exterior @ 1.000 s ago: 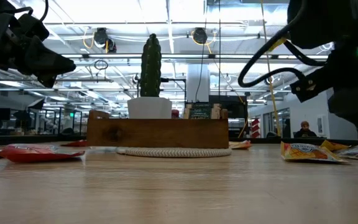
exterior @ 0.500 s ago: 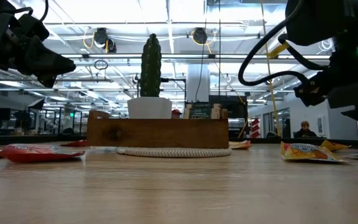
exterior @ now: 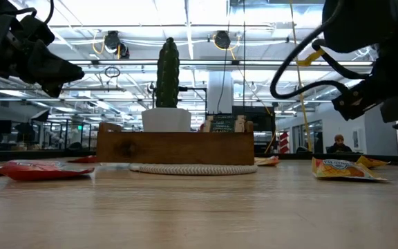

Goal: Pick & Place Tea
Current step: Put the brown tea bag into the right section of the wooden organizer

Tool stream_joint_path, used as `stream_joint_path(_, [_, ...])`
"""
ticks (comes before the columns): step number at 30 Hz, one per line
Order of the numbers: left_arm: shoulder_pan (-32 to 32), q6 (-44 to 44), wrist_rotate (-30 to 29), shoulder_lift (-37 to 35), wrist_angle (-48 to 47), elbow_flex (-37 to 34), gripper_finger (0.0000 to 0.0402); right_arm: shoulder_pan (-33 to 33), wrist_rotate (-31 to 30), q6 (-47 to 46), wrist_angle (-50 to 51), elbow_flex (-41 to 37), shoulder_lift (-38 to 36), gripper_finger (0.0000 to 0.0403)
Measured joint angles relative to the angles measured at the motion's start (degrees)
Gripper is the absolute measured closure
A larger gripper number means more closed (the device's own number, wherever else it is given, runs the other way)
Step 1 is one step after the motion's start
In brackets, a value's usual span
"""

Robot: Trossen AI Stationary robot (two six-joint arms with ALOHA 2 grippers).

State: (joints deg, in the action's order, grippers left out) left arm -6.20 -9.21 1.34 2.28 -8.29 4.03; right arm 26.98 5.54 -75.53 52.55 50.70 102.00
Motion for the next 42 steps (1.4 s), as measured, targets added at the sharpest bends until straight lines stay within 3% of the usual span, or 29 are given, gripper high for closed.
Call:
stream_joint_path(10, [0.0,0.0,0.0,0.0,0.0,0.0,0.0344,-1.0,-1.8,3.4,3.3,-0.2,-1.8,0.0191])
stream_joint_path(16, [0.0,0.0,0.0,0.0,0.0,0.0,0.0344,-1.1,-3.8,-2.5,5.7,-0.7,-10.9,0.0125])
stream_joint_path(20, [0.0,0.0,0.0,0.0,0.0,0.0,0.0344,-1.0,-5.8,-6.5,2.3,-1.9,-16.5,0.0113])
stream_joint_path(26, [0.0,0.0,0.0,0.0,0.5,0.0,0.0344,-1.1,-3.4,-10.8,-6.4,-10.9,-18.4,0.0118])
stream_joint_path(31, [0.0,0.0,0.0,0.0,0.9,0.0,0.0344,-1.0,-0.3,-12.8,-5.9,-14.3,-19.9,0.0121])
stream_joint_path(42, [0.0,0.0,0.0,0.0,1.2,0.0,0.0344,-1.0,-1.1,-16.9,-0.4,-14.6,-30.6,0.0122])
